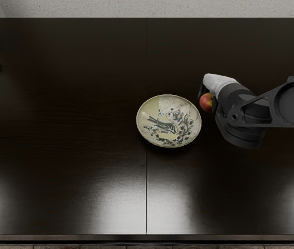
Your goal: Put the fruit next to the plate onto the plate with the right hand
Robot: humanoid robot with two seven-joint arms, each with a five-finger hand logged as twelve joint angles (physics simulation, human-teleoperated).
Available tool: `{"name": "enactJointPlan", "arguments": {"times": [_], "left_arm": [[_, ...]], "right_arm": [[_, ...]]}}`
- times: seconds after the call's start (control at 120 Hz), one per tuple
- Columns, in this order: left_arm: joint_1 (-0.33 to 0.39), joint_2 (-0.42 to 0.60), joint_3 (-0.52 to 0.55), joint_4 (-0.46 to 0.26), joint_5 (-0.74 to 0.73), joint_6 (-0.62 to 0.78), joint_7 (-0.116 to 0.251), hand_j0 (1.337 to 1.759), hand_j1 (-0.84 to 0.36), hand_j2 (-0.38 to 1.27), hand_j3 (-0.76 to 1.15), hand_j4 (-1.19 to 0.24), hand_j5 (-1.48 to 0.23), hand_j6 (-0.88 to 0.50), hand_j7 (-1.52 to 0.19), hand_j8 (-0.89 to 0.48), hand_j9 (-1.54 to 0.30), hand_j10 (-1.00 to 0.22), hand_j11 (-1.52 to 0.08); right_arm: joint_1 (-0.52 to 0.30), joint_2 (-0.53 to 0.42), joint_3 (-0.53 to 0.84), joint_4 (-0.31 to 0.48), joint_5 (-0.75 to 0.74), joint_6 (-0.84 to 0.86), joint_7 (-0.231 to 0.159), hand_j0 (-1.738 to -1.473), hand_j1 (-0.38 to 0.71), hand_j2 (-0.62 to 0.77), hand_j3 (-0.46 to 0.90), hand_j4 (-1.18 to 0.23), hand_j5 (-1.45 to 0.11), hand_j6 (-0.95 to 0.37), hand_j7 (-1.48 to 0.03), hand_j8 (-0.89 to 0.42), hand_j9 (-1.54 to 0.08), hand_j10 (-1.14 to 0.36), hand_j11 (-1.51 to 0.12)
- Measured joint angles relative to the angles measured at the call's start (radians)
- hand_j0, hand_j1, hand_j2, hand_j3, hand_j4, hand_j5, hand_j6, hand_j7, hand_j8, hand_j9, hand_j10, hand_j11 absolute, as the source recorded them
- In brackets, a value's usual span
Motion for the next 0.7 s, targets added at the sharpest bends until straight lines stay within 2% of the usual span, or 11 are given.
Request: {"name": "enactJointPlan", "arguments": {"times": [0.2,0.375,0.592,0.7], "left_arm": [[0.000,0.000,0.000,0.000,0.000,0.000,0.000,1.658,0.07,0.05,0.00,-0.23,-0.30,-0.23,-0.30,-0.23,-0.30,-0.23,-0.30],[0.000,0.000,0.000,0.000,0.000,0.000,0.000,1.658,0.07,0.05,0.00,-0.23,-0.30,-0.23,-0.30,-0.23,-0.30,-0.23,-0.30],[0.000,0.000,0.000,0.000,0.000,0.000,0.000,1.658,0.07,0.05,0.00,-0.23,-0.30,-0.23,-0.30,-0.23,-0.30,-0.23,-0.30],[0.000,0.000,0.000,0.000,0.000,0.000,0.000,1.658,0.07,0.05,0.00,-0.23,-0.30,-0.23,-0.30,-0.23,-0.30,-0.23,-0.30]], "right_arm": [[0.046,0.120,0.037,-0.019,0.090,0.001,0.001,-1.655,0.28,0.07,0.00,-0.57,-0.90,-0.40,-0.87,-0.41,-0.88,-0.65,-0.88],[0.066,0.230,0.062,-0.084,0.155,0.002,0.003,-1.657,0.28,0.15,0.00,-0.59,-0.91,-0.41,-0.87,-0.41,-0.90,-0.64,-0.90],[0.068,0.266,0.067,-0.167,0.192,0.000,0.001,-1.655,0.26,0.07,0.00,-0.60,-0.90,-0.41,-0.87,-0.42,-0.90,-0.65,-0.90],[0.043,0.269,0.067,-0.210,0.194,-0.001,0.001,-1.653,0.26,0.06,0.00,-0.61,-0.90,-0.42,-0.87,-0.42,-0.90,-0.65,-0.90]]}}
